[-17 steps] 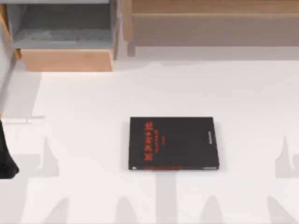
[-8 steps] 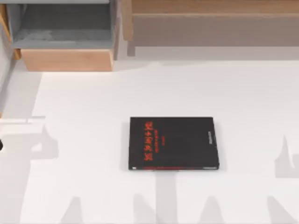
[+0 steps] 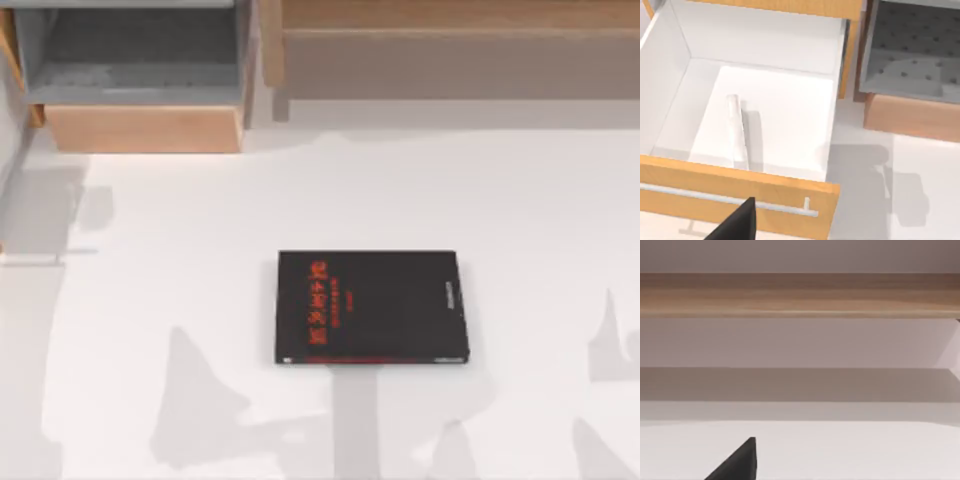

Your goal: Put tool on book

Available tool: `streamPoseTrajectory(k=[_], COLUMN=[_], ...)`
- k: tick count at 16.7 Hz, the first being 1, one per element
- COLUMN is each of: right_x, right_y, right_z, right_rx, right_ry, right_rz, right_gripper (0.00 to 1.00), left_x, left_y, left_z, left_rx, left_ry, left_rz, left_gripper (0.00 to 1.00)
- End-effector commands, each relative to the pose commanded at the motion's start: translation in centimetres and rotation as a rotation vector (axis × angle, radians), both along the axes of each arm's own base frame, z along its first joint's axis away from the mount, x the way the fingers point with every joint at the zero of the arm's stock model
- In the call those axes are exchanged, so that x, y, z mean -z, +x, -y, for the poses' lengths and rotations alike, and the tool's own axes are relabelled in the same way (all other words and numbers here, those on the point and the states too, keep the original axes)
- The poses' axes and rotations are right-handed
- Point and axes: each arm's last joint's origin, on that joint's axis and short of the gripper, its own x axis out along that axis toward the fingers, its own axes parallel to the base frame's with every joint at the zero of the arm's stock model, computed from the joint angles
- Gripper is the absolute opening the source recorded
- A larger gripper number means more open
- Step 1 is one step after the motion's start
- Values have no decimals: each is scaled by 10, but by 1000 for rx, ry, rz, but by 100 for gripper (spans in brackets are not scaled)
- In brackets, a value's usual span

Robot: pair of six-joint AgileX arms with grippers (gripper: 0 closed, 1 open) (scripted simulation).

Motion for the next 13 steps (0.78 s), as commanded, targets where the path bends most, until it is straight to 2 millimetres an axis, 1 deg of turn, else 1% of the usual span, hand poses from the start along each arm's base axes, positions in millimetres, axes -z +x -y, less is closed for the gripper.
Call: streamPoseTrajectory(k=[2, 3, 4, 6, 8, 10, 13], right_x=[0, 0, 0, 0, 0, 0, 0], right_y=[0, 0, 0, 0, 0, 0, 0], right_z=[0, 0, 0, 0, 0, 0, 0], right_rx=[0, 0, 0, 0, 0, 0, 0], right_ry=[0, 0, 0, 0, 0, 0, 0], right_rz=[0, 0, 0, 0, 0, 0, 0], right_gripper=[100, 100, 100, 100, 100, 100, 100], left_x=[-12, -14, -12, -2, 18, 44, 87], left_y=[44, 67, 90, 134, 172, 203, 234], left_z=[-14, -23, -31, -50, -70, -88, -112], left_rx=[-28, -42, -55, -82, -106, -129, -157], left_ry=[-18, -28, -39, -62, -87, -113, -149], left_rz=[-115, -172, -229, -340, -446, -544, -669], left_gripper=[100, 100, 100, 100, 100, 100, 100])
